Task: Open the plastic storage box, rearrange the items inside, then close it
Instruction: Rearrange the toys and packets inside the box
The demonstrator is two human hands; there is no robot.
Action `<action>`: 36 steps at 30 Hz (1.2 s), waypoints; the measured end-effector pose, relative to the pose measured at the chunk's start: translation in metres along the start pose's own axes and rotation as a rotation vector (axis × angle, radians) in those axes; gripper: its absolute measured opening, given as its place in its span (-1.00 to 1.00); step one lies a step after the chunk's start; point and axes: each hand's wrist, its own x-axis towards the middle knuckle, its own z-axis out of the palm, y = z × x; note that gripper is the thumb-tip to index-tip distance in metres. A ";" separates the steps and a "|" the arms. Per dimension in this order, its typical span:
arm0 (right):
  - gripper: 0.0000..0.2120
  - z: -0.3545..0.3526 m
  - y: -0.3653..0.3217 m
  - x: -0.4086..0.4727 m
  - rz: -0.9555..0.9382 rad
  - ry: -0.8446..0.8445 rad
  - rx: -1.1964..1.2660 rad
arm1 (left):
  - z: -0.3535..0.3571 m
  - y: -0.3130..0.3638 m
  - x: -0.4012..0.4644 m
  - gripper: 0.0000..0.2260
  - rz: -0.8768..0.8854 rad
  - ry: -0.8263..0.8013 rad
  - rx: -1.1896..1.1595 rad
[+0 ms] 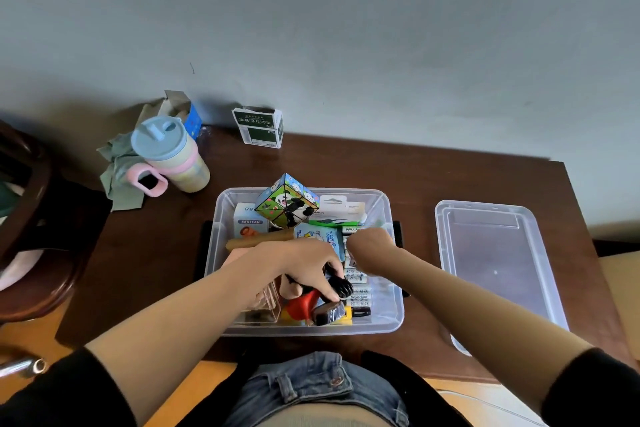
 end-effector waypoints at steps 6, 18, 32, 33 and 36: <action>-0.80 0.015 -0.013 0.016 0.027 -0.064 -0.009 | 0.007 -0.005 0.000 -0.62 0.001 0.043 -0.005; -0.80 0.025 -0.017 0.020 0.106 -0.035 0.029 | 0.009 -0.005 -0.001 -0.60 0.004 0.094 0.008; -0.77 -0.004 0.006 -0.002 0.084 0.091 0.617 | 0.020 -0.006 0.011 -0.55 -0.099 0.213 0.012; -0.76 -0.005 0.004 -0.002 0.087 0.075 0.605 | 0.018 -0.007 0.007 -0.55 -0.090 0.225 0.025; -0.73 -0.009 -0.001 -0.001 0.123 0.060 0.543 | 0.010 -0.018 -0.015 -0.61 -0.048 0.337 -0.021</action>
